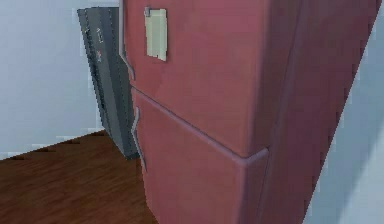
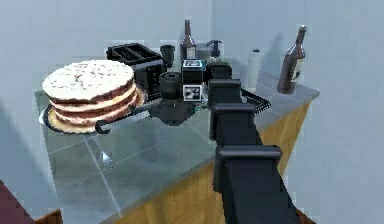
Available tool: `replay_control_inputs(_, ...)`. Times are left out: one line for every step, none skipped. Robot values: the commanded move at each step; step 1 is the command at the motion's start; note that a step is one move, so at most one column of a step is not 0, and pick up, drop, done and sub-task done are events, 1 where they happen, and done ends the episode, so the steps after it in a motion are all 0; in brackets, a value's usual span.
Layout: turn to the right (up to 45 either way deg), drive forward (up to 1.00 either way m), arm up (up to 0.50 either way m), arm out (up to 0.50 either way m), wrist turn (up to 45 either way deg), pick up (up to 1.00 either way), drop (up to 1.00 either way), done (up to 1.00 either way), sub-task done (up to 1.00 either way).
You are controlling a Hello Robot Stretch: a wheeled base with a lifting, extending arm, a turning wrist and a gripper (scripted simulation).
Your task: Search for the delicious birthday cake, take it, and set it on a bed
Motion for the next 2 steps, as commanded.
replay_control_inputs(0.0,0.0,0.0,0.0,-45.0,0.0,0.0,0.0,0.0)
replay_control_inputs(0.0,0.0,0.0,0.0,-30.0,0.0,0.0,0.0,0.0)
